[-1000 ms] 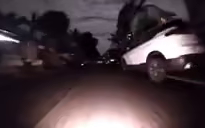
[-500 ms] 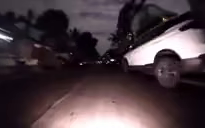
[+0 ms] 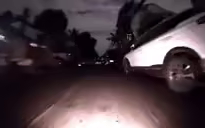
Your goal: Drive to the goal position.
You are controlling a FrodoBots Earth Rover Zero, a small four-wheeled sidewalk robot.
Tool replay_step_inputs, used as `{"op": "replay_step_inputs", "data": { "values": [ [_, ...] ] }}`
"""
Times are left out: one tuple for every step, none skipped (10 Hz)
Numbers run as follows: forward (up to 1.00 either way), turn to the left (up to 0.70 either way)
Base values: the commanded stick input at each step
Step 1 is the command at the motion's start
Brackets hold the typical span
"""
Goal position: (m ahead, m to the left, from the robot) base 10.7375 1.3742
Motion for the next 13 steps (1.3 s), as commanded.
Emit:
{"op": "replay_step_inputs", "data": {
  "values": [
    [1.00,0.27],
    [1.00,0.27],
    [1.00,0.04],
    [1.00,0.00],
    [1.00,0.00],
    [1.00,0.11],
    [1.00,0.20],
    [1.00,0.00],
    [1.00,0.01],
    [1.00,0.24],
    [1.00,0.06],
    [1.00,0.00],
    [1.00,0.00]
  ]
}}
